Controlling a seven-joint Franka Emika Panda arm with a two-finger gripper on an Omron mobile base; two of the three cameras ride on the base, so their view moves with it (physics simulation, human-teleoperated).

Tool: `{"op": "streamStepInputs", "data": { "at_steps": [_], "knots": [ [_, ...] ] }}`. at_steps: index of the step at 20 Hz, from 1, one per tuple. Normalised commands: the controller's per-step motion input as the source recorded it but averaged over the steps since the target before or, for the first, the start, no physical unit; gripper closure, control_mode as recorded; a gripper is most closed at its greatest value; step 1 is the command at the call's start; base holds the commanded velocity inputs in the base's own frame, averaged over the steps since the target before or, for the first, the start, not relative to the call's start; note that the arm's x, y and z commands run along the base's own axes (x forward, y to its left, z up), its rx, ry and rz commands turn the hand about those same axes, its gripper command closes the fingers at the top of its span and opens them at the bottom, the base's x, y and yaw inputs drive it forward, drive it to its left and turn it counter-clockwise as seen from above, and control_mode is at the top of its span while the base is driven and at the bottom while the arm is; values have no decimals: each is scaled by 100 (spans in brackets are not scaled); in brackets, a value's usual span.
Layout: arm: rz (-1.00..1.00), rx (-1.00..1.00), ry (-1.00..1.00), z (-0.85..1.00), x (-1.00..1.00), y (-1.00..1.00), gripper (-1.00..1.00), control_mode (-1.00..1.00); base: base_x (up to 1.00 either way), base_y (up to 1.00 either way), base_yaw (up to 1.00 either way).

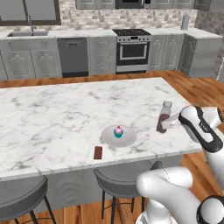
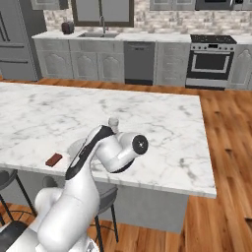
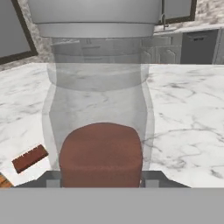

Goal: Take the cinnamon bottle from the cabinet and place it on the dining table, next to the plate with the cupcake. Then take the chocolate from the dining counter and place it on the cupcake plate.

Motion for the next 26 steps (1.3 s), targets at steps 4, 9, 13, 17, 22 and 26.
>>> {"op": "streamStepInputs", "data": {
  "at_steps": [4, 9, 13, 17, 22, 26],
  "knots": [
    [4, 0, 0, -55, 57, 2, 100, -100, 0, 0, 0],
    [5, 0, 0, -31, 65, 2, 100, -100, 0, 0, 0],
    [7, 0, 0, -42, 51, 0, 100, -100, 0, 0, 0],
    [6, 0, 0, -60, 32, 0, 100, -100, 0, 0, 0],
    [2, 0, -1, -28, 22, 0, 100, -100, 0, 0, 0],
    [0, 0, 0, -16, 26, 0, 100, -100, 0, 0, 0]
  ]
}}
